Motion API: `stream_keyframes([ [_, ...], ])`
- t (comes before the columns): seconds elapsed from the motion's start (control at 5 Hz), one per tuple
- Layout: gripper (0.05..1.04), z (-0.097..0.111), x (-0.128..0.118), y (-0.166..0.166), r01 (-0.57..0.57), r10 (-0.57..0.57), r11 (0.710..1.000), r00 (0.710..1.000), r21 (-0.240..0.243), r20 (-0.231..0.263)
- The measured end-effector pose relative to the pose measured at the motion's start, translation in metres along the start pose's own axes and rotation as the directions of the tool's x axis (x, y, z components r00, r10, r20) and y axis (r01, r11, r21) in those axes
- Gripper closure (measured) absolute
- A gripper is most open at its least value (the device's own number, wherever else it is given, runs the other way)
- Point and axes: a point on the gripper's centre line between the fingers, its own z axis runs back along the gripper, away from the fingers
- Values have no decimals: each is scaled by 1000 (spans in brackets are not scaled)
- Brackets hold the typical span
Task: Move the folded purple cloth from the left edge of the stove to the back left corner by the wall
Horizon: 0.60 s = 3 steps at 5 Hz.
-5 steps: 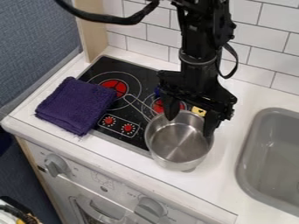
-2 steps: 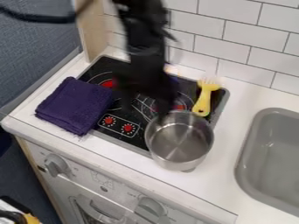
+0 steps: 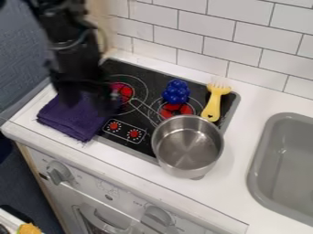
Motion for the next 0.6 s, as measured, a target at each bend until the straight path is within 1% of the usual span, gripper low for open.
stream_keyframes([
  [0.2, 82, -6, 4, 30, -77, 76, 996, 997, 37, 14],
  [0.6, 83, -32, 28, 49, -113, 117, 990, 992, 87, -40],
])
